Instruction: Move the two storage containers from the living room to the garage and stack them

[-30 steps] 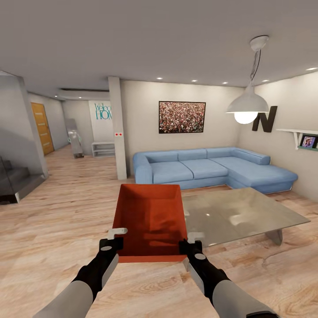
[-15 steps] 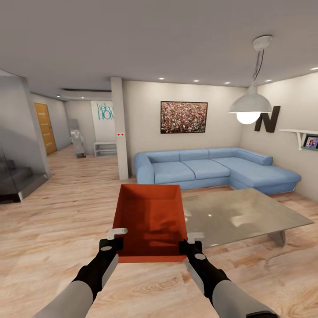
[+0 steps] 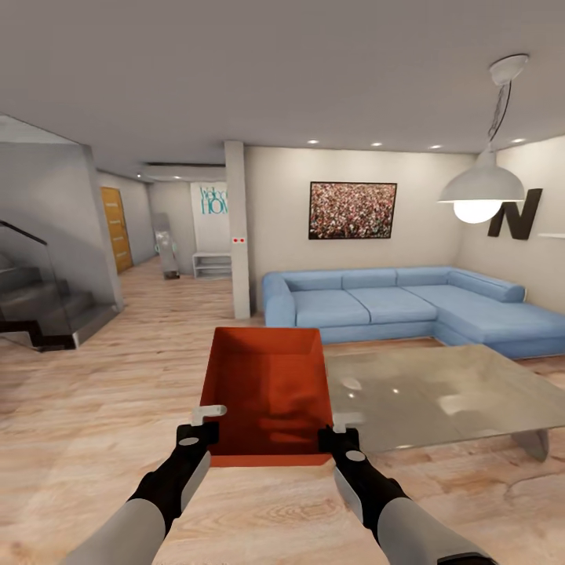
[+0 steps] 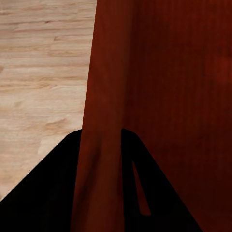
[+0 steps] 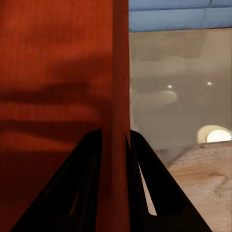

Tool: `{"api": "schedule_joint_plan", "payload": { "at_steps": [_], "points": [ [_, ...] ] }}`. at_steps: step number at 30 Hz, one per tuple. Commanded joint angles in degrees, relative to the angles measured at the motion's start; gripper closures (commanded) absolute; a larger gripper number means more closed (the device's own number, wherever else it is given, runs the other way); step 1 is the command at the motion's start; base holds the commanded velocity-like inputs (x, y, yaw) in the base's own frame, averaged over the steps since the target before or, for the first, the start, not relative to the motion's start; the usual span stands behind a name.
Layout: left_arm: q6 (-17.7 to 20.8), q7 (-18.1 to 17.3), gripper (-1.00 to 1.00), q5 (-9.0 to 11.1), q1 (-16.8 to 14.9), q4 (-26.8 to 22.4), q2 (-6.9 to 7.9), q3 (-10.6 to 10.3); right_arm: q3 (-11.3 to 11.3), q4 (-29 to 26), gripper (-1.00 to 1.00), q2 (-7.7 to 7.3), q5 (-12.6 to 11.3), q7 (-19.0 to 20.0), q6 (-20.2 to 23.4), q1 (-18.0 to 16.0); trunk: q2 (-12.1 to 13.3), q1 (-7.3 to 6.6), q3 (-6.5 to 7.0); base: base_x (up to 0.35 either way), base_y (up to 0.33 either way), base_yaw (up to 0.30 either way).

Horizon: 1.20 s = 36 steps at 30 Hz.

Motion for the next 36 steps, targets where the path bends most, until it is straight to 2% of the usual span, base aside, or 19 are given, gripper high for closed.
{"api": "schedule_joint_plan", "payload": {
  "at_steps": [1, 36],
  "points": [
    [0.3, 0.7, 1.0, 0.0, -0.1, -0.2, -0.02, -0.3, 0.8, 0.1, 1.0, 0.22, -0.3, 0.0, 0.0, 0.0, -0.1, 0.02, -0.07, 0.0, 0.0, 0.261],
    [0.3, 0.7, 1.0, -0.1, -0.1, -0.2, -0.02, -0.3, 0.8, 0.1, 1.0, 0.22, -0.3, 0.0, 0.2, 0.0, -0.1, 0.02, 0.5, 0.0, 0.0, 0.267]
  ]
}}
